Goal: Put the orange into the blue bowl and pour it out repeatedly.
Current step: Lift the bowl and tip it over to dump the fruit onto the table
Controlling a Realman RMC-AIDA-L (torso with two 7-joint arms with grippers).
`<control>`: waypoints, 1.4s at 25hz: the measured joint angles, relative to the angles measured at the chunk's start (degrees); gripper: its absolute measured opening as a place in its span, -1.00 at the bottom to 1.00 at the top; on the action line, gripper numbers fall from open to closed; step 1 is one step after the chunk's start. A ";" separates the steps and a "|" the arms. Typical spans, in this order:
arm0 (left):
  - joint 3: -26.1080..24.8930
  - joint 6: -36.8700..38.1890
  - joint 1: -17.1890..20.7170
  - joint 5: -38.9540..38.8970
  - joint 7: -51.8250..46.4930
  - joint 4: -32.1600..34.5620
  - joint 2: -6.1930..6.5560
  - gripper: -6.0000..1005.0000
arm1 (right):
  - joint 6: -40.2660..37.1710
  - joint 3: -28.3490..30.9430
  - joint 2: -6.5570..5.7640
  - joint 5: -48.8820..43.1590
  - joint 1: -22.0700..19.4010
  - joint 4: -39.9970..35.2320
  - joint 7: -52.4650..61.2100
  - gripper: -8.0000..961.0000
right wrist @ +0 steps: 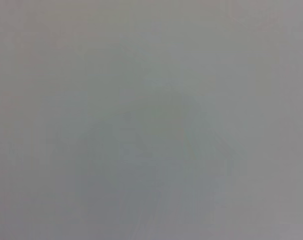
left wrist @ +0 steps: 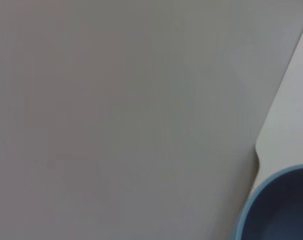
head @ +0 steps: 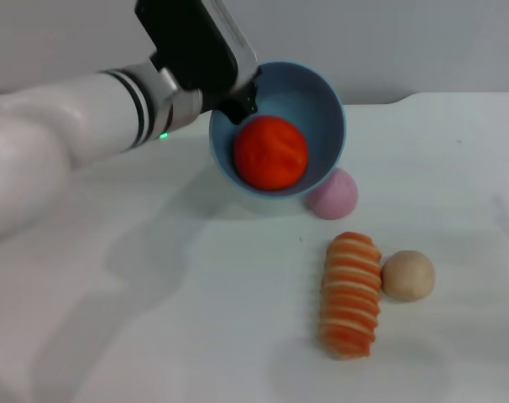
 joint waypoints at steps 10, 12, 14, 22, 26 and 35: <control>14.08 -27.44 14.35 13.81 7.16 3.89 -0.27 -0.99 | -0.17 0.46 0.10 3.30 0.92 6.88 -11.66 0.38; 15.84 -29.61 15.35 14.07 11.42 3.68 -0.19 -0.99 | -0.13 0.42 0.10 3.31 0.98 6.92 -11.66 0.38; 17.53 -31.03 15.96 14.07 16.08 3.08 -0.14 -0.99 | -0.13 0.36 0.10 3.32 1.03 6.97 -11.66 0.38; 21.80 -45.18 18.58 13.97 27.33 -2.11 -0.29 -0.99 | -0.38 0.28 0.03 3.36 1.44 8.26 -11.96 0.38; 21.94 -47.99 19.34 13.93 29.47 -3.22 -0.34 -0.99 | -0.21 0.35 0.01 3.36 1.44 8.35 -11.70 0.38; 24.53 -58.96 19.91 13.64 34.17 -7.87 -0.40 -0.99 | -0.66 0.31 0.00 3.38 1.54 8.49 -11.63 0.38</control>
